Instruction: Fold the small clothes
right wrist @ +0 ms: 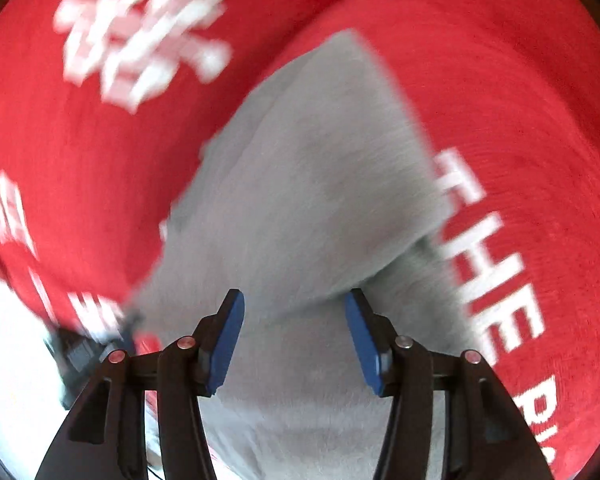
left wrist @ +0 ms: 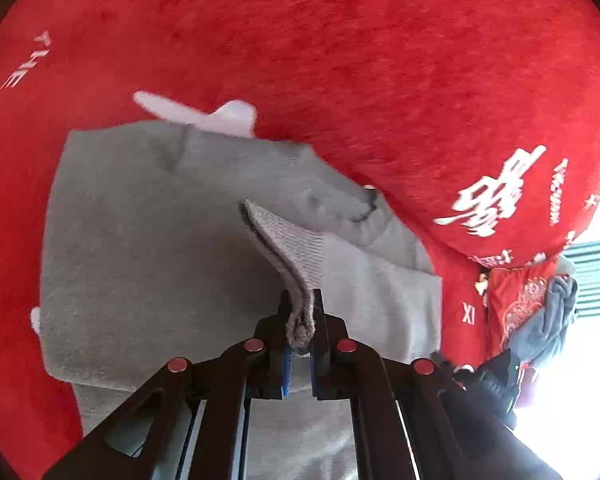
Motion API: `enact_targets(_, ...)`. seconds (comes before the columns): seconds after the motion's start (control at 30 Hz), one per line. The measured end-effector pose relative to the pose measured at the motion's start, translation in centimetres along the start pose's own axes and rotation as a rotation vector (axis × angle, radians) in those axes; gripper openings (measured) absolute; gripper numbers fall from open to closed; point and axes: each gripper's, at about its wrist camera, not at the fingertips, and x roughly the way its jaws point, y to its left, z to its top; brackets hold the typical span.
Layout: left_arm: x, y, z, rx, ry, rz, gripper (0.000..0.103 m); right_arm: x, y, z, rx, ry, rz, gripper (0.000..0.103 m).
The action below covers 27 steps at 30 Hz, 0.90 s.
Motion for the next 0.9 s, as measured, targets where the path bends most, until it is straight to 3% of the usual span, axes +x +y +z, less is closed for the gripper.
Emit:
enact_targets(0.07, -0.2, 0.1, 0.2, -0.018, -0.010, -0.005, 0.007, -0.4, -1.3, 1.2, 0.111, -0.048, 0.045, 0.053)
enact_targets(0.1, -0.5, 0.0, 0.3, -0.012, -0.017, -0.007, 0.007, -0.6, -1.5, 1.7, 0.137, -0.066, 0.039, 0.025)
enact_targets(0.13, -0.7, -0.2, 0.2, -0.001, -0.018, -0.007, 0.007, -1.0, -1.4, 2.3, 0.135, -0.082, 0.024, 0.006)
enact_targets(0.3, 0.3, -0.5, -1.2, 0.044, 0.014, 0.026, 0.007, -3.7, 1.1, 3.8, -0.062, -0.113, -0.027, 0.006)
enact_targets(0.4, 2.5, 1.1, -2.4, 0.039, 0.060, 0.098, 0.007, -3.2, 0.4, 4.0, -0.147, -0.052, -0.102, 0.006)
enact_targets(0.5, 2.8, 2.2, -3.3, 0.018, 0.060, 0.093, 0.007, -1.6, -1.1, 3.8, -0.155, 0.094, -0.135, 0.011)
enact_targets(0.57, 2.5, 2.1, -3.4, 0.028, 0.054, 0.097, 0.007, -3.1, -1.6, 2.8, -0.202, 0.126, -0.128, 0.022)
enact_targets(0.63, 2.5, 1.8, -3.3, 0.046, 0.059, 0.112, 0.007, -4.9, -0.7, 2.3, -0.268, 0.118, -0.118, 0.041)
enact_targets(0.67, 2.6, 1.5, -3.2, 0.058, 0.060, 0.121, 0.007, -5.8, -0.5, 2.3, -0.285, 0.101, -0.108, 0.042)
enact_targets(0.8, 2.8, 0.9, -3.0, 0.079, 0.062, 0.145, 0.007, -6.8, -0.9, 5.4, -0.239, 0.017, -0.121, 0.043)
enact_targets(0.9, 2.9, 0.8, -2.9, 0.073, 0.062, 0.150, 0.007, -5.1, -2.9, 8.4, -0.116, 0.032, -0.083, 0.043)
